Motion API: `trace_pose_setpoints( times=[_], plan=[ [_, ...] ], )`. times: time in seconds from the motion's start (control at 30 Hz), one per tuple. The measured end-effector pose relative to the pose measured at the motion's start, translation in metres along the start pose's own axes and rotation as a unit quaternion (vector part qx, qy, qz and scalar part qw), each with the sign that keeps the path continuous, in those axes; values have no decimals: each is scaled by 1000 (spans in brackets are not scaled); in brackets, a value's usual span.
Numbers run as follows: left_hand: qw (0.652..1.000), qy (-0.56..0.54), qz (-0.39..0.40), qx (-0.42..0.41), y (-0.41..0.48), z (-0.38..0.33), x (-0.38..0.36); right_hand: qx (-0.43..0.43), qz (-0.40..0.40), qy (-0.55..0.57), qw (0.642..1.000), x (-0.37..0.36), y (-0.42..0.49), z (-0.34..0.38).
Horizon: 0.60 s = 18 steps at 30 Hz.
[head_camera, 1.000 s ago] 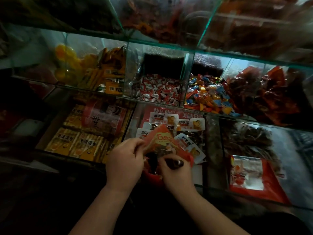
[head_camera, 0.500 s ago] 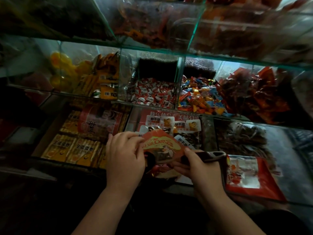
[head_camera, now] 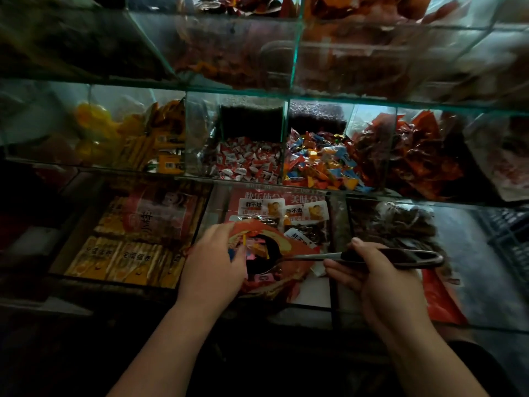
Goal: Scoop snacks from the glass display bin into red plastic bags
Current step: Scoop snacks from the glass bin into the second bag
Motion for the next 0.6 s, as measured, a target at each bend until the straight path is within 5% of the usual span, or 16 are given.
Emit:
trace_pose_setpoints(
  times=[0.2, 0.6],
  plan=[
    [997, 34, 70, -6, 3, -14, -37, -3, 11, 20, 1000, 8, -4, 10],
    [994, -18, -43, -103, 10, -59, -29, -1, 76, 21, 997, 3, -31, 39]
  ],
)
Point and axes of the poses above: each hand's wrist, its own y-axis towards the middle knuckle, its own x-axis out of the back of the hand, z = x × y, the point moved 9 cm from there along y, towards the middle knuckle, and after that the axes turned 4 degrees about -x, right-handed, at the moved point
